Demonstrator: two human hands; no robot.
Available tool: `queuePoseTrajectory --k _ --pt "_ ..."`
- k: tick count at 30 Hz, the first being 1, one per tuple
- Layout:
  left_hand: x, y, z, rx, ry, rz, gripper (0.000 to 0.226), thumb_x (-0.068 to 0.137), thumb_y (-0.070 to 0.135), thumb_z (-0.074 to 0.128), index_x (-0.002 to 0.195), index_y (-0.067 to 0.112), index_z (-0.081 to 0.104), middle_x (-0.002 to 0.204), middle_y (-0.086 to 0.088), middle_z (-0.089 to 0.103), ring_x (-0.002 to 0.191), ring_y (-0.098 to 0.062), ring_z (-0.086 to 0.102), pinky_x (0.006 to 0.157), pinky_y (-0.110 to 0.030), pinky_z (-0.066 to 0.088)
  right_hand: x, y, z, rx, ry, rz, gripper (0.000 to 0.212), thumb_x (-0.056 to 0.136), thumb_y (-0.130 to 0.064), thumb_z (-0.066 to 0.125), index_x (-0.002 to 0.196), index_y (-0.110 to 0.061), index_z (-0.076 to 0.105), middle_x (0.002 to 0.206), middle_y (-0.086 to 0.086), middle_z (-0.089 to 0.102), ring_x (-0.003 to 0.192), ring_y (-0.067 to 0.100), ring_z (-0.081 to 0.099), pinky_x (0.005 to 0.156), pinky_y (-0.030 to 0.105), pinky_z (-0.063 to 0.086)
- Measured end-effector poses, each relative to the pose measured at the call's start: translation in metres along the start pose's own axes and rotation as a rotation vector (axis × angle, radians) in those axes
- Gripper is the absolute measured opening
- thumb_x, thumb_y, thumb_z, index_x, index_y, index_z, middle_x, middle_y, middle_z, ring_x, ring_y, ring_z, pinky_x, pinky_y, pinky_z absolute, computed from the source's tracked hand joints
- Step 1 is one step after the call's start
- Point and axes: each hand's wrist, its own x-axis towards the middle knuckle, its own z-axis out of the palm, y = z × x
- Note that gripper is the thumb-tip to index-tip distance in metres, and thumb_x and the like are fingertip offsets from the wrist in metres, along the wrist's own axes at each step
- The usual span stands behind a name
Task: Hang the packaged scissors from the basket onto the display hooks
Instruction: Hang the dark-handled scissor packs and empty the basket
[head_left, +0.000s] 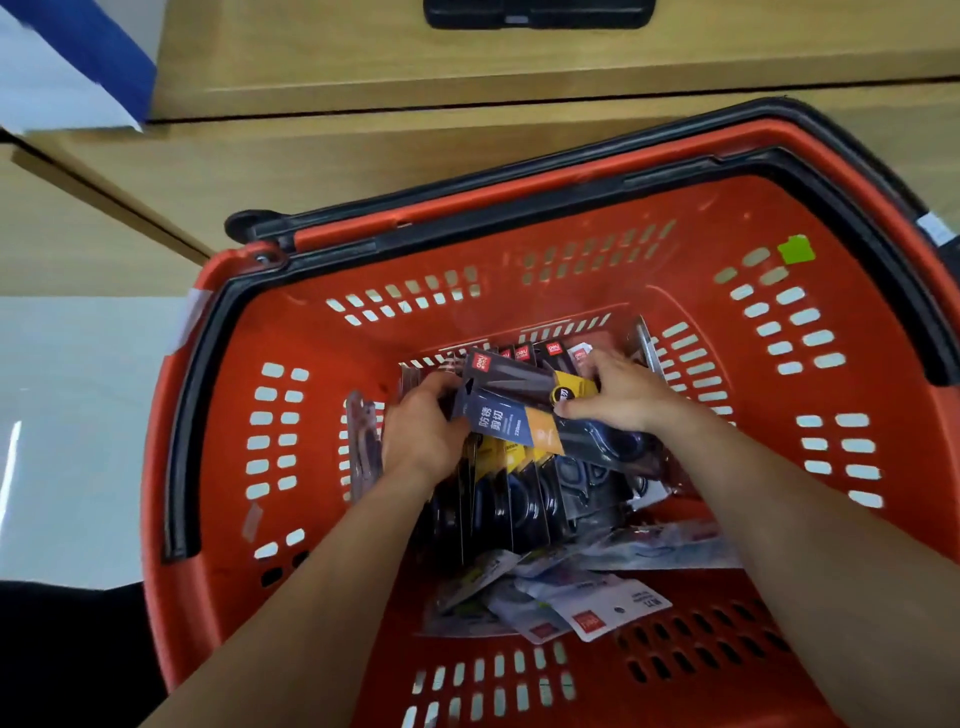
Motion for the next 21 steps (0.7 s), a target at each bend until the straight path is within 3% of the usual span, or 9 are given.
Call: queuePoseTrajectory --k 2,4,7,10,13,18,21 --pt "-0.009 -0.006 0.004 0.002 0.003 0.015 0.041 0.096 0.024 0.069 0.136 0.032 0.062 0.121 -0.001 0.075 0.113 -0.028 0.068 0.098 -0.041 0.056 -0.01 0.001 0.005 0.049 -0.079 0.021 0.082 0.075 -0.059 0.083 0.136 -0.026 0.04 0.129 0.001 0.059 0.107 0.019 0.059 0.084 0.036 0.048" --pt "-0.017 -0.013 0.008 0.0 0.031 0.014 0.038 0.097 0.029 0.066 0.134 0.033 0.062 0.117 -0.004 0.075 0.115 -0.031 0.065 0.097 -0.046 0.056 -0.016 0.001 0.013 0.07 -0.129 0.036 0.102 0.071 -0.057 0.088 0.148 -0.024 0.031 0.141 0.004 0.056 0.115 0.023 0.058 0.093 0.036 0.047" --pt "-0.028 -0.02 0.011 -0.049 0.087 -0.012 0.043 0.095 0.017 0.066 0.136 0.026 0.062 0.126 -0.005 0.072 0.121 -0.03 0.063 0.104 -0.043 0.051 -0.023 -0.003 0.026 0.16 -0.045 0.081 0.116 0.065 -0.059 0.09 0.152 -0.012 0.029 0.151 0.006 0.051 0.13 0.026 0.055 0.097 0.035 0.046" --pt "-0.038 -0.017 0.01 -0.089 0.182 -0.095 0.061 0.091 0.02 0.072 0.147 0.019 0.049 0.142 -0.016 0.054 0.133 -0.038 0.05 0.112 -0.047 0.041 -0.027 -0.006 0.036 0.239 -0.027 0.127 0.112 0.064 -0.061 0.09 0.15 -0.01 0.038 0.143 0.005 0.056 0.125 0.025 0.057 0.102 0.039 0.049" --pt "-0.046 -0.015 0.01 -0.068 0.094 -0.264 0.078 0.093 0.033 0.072 0.155 0.008 0.032 0.148 -0.024 0.045 0.137 -0.043 0.043 0.109 -0.047 0.04 -0.032 -0.007 0.039 0.263 -0.01 0.125 0.108 0.063 -0.064 0.088 0.147 -0.014 0.043 0.143 0.002 0.058 0.126 0.024 0.057 0.103 0.039 0.048" --pt "-0.054 -0.022 0.013 -0.048 0.029 -0.25 0.071 0.09 0.037 0.072 0.15 0.015 0.042 0.146 -0.013 0.057 0.13 -0.038 0.057 0.108 -0.043 0.047 -0.038 -0.021 0.043 0.213 0.002 0.181 0.112 0.064 -0.071 0.084 0.148 -0.01 0.041 0.148 0.006 0.052 0.13 0.029 0.054 0.099 0.04 0.049" --pt "-0.056 -0.022 0.01 -0.029 0.031 -0.232 0.069 0.09 0.038 0.071 0.151 0.023 0.044 0.145 -0.009 0.059 0.129 -0.034 0.059 0.103 -0.039 0.048 -0.041 -0.021 0.046 0.291 0.004 0.211 0.103 0.065 -0.068 0.085 0.14 -0.01 0.047 0.128 0.003 0.058 0.114 0.025 0.057 0.084 0.036 0.048"
